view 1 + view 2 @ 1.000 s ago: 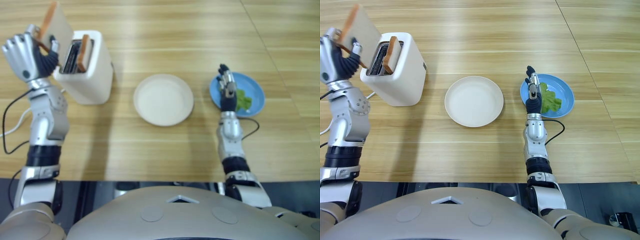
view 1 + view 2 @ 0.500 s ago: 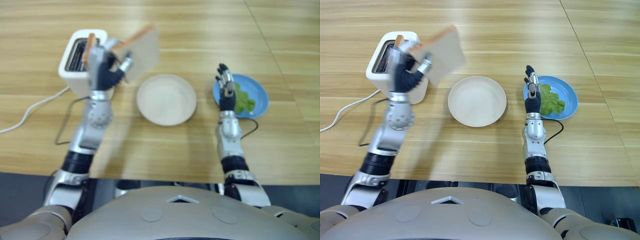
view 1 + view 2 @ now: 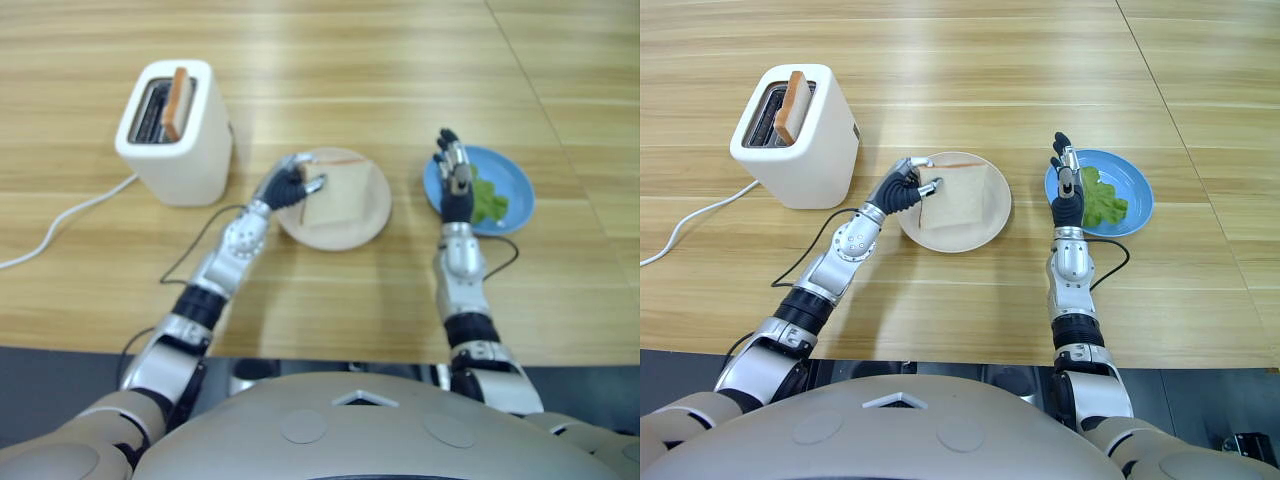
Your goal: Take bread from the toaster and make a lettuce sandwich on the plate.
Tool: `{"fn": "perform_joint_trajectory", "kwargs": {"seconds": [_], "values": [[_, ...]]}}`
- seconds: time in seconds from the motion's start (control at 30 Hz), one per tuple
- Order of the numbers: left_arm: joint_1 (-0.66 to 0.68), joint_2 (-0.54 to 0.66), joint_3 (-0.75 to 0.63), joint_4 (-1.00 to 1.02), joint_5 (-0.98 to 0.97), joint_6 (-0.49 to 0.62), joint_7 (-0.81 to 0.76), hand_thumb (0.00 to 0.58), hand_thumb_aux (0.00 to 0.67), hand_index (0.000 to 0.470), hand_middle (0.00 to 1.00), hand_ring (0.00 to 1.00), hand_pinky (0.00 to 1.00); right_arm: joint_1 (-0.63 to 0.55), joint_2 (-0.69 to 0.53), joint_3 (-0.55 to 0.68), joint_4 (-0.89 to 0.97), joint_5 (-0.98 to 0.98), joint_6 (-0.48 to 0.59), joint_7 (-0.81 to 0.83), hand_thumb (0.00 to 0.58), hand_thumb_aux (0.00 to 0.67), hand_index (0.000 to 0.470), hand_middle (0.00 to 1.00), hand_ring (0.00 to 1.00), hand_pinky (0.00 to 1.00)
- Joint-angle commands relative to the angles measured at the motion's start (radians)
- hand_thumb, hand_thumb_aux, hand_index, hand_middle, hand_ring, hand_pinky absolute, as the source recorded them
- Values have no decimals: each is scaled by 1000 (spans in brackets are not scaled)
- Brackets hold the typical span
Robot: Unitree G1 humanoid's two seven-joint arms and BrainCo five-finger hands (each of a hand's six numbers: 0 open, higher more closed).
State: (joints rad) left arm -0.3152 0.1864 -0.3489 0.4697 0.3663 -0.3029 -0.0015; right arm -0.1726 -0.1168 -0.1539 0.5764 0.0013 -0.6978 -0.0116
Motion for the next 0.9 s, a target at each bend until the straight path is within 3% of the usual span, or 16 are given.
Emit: {"fn": "perform_joint_trajectory", "kwargs": {"seconds": [0.03,0.07,0.2,0.33,0.5,0.63,0.73,0.83,0.9], "values": [[-27,6,-41,93,91,43,27,578,631,433,1000,1000,1000,17,-1,-1,-25,9,18,2,0,0,0,0,0,0],[-33,10,-49,102,113,52,37,0,0,0,0,0,0,22,-2,-1,-36,10,22,3,0,0,0,0,0,0],[-44,48,-98,80,258,110,108,0,0,0,0,0,0,45,-9,0,-105,10,40,8,0,0,0,0,0,0],[-29,104,-110,-68,411,183,208,0,0,0,0,0,0,83,-35,11,-226,-30,86,13,0,0,0,0,0,0],[73,159,-89,-456,623,247,348,0,0,0,0,0,0,189,-141,-11,-604,-208,171,22,0,0,0,0,0,0],[134,157,-62,-610,657,249,385,0,0,0,0,0,0,218,-279,-77,-773,-470,211,-13,0,0,0,0,0,0],[146,135,-46,-614,613,244,371,0,0,0,0,0,0,204,-545,-153,-663,-849,285,-190,0,0,0,0,0,0],[135,108,-32,-524,541,225,360,0,0,0,0,0,0,171,-750,-65,-420,-1049,363,-333,0,0,0,0,0,0],[132,96,-18,-475,498,210,359,0,0,0,0,0,0,126,-817,25,-272,-1136,395,-403,0,0,0,0,0,0]]}}
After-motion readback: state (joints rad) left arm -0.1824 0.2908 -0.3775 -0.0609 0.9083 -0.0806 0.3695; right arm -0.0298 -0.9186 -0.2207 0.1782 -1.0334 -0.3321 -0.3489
